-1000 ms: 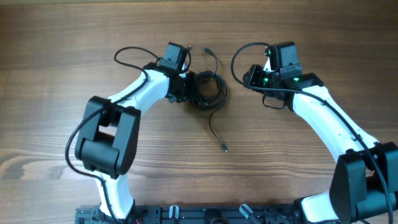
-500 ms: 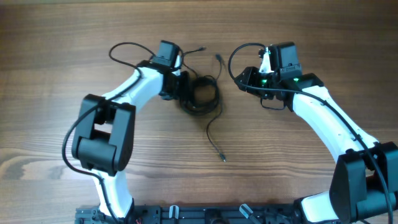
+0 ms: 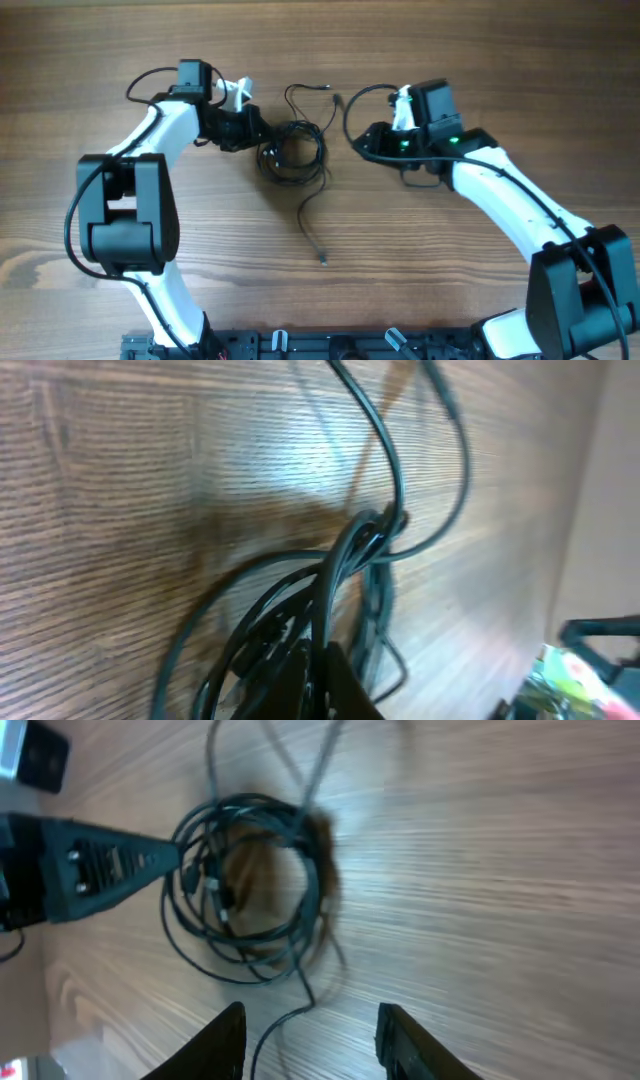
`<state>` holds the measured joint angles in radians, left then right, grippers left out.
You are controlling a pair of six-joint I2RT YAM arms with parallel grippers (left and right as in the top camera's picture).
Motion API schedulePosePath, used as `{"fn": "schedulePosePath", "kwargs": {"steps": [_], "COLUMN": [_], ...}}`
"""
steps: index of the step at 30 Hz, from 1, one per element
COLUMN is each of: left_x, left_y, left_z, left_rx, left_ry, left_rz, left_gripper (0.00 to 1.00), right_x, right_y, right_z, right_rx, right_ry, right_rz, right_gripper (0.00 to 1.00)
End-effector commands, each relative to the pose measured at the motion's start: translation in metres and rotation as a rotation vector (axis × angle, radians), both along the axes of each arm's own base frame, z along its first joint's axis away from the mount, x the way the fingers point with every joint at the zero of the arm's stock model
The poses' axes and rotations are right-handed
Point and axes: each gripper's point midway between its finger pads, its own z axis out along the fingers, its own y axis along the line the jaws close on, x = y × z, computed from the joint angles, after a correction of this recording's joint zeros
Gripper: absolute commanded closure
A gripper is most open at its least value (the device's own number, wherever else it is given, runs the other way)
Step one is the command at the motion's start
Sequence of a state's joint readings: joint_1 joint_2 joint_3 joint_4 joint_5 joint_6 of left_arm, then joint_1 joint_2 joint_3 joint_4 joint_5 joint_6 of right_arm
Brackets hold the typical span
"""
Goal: Untangle cables
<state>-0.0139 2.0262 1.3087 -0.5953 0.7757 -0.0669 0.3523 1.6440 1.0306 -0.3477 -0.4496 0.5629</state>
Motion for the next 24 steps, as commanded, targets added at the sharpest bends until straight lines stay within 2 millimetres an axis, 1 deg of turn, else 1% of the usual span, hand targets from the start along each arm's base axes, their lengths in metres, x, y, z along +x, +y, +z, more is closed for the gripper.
{"fn": "schedulePosePath", "kwargs": {"steps": [1,3,4,7,10,13,17,21,23,24], "left_x": [-0.006,-0.008,-0.010,-0.013,-0.014,-0.016,-0.018,-0.018,-0.018,-0.017], "left_y": [-0.016,-0.019,-0.020,-0.023,-0.029,-0.034,-0.037,-0.039,-0.038,-0.038], "left_z": [0.018,0.019,0.019,0.021,0.029,0.035,0.036,0.036,0.033,0.031], "left_rx": [-0.142,-0.153,-0.152,-0.168,-0.224,-0.268,-0.270,-0.268,-0.254,-0.240], "left_ry": [-0.076,-0.079,-0.077,-0.070,-0.073,-0.085,-0.096,-0.096,-0.096,-0.095], "left_rz": [-0.113,-0.125,-0.131,-0.140,-0.152,-0.169,-0.187,-0.192,-0.190,-0.188], "left_gripper": [0.96,0.96,0.96,0.96,0.96,0.96,0.96,0.96,0.96,0.96], "right_x": [-0.005,-0.002,0.002,0.012,0.016,0.015,0.013,0.012,0.009,0.005], "right_y": [0.020,0.026,0.026,0.015,0.013,0.013,0.012,0.013,0.018,0.024], "right_z": [-0.005,-0.002,-0.003,-0.013,-0.019,-0.025,-0.031,-0.030,-0.028,-0.026], "right_rx": [0.018,0.029,0.023,-0.018,-0.022,-0.026,-0.035,-0.029,0.034,0.092], "right_ry": [-0.018,-0.042,-0.042,-0.009,0.008,0.023,0.041,0.048,0.119,0.185], "right_rz": [0.060,0.061,0.028,-0.106,-0.143,-0.142,-0.142,-0.149,-0.197,-0.236], "right_gripper": [0.56,0.56,0.56,0.55,0.53,0.53,0.53,0.52,0.52,0.52]}}
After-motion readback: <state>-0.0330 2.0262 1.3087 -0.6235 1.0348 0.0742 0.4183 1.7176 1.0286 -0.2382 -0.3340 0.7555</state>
